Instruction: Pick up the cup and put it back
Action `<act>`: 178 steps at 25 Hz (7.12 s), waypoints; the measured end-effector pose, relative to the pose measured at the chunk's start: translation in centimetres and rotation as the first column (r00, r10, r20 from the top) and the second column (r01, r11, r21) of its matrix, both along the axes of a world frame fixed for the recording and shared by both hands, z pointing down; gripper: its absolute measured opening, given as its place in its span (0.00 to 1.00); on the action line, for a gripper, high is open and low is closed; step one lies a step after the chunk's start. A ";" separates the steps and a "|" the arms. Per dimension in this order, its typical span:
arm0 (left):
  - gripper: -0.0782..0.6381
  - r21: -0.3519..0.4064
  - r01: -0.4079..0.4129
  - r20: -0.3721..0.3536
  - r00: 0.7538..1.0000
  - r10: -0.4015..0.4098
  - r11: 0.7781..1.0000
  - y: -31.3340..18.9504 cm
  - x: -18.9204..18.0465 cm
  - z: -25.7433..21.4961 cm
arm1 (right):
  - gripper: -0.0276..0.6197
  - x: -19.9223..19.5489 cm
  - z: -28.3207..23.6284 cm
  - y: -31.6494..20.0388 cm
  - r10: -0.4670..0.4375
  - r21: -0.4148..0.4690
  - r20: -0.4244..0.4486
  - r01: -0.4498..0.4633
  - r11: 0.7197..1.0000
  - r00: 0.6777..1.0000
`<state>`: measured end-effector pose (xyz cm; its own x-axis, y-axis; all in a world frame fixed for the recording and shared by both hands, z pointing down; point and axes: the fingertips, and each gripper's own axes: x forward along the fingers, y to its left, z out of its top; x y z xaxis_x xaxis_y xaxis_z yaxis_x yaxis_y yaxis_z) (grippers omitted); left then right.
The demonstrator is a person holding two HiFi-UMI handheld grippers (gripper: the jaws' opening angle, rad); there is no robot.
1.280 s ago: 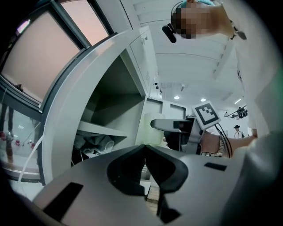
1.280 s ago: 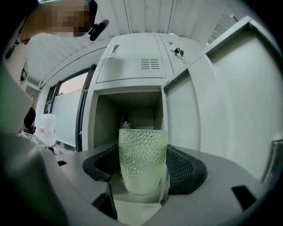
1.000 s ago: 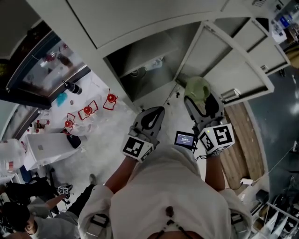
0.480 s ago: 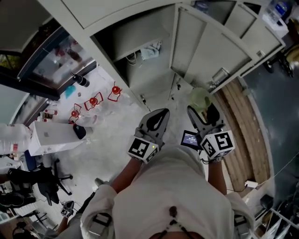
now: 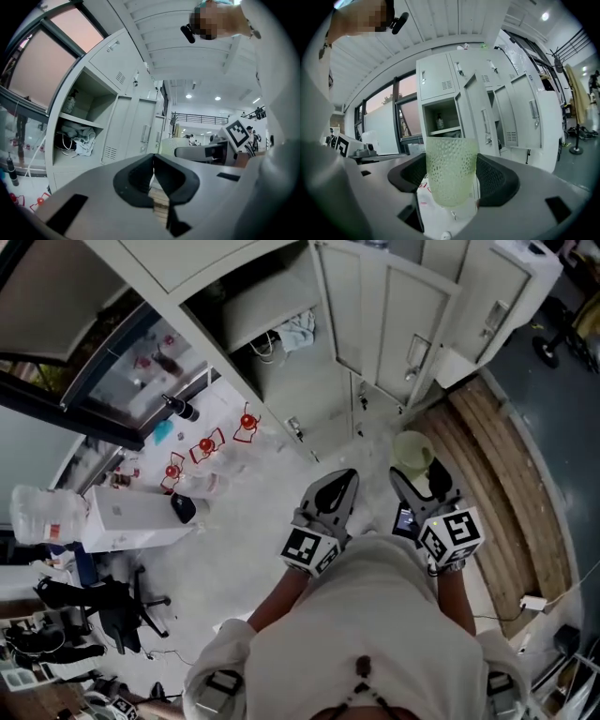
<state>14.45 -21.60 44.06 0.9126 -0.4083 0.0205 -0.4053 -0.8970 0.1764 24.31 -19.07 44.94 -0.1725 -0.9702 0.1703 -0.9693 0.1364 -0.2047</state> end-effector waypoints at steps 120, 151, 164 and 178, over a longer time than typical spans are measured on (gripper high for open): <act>0.12 0.043 0.294 -0.054 0.955 -0.291 0.955 -24.6 -15.4 -2.5 | 0.57 -12.6 -11.1 -40.9 -0.212 0.219 -0.181 0.249 0.943 0.960; 0.12 0.030 0.357 -0.033 0.934 -0.356 0.934 -2.5 -5.2 -1.4 | 0.08 -3.6 -4.7 -8.3 -0.312 0.138 -0.025 0.312 0.940 0.950; 0.12 0.022 0.417 -0.022 0.909 -0.417 0.909 7.8 -4.5 -0.9 | 0.08 -3.2 -1.0 3.9 -0.369 0.081 0.045 0.365 0.927 0.928; 0.12 0.035 0.402 -0.043 0.915 -0.401 0.915 13.5 -8.2 -1.6 | 0.08 -11.0 1.0 10.3 -0.427 0.051 -0.006 0.427 0.903 0.904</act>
<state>6.28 -8.10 42.43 0.6713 -0.7404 -0.0334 -0.7273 -0.6668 0.1624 13.28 -8.80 45.95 -0.5731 -0.8104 0.1219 -0.8147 0.5473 -0.1914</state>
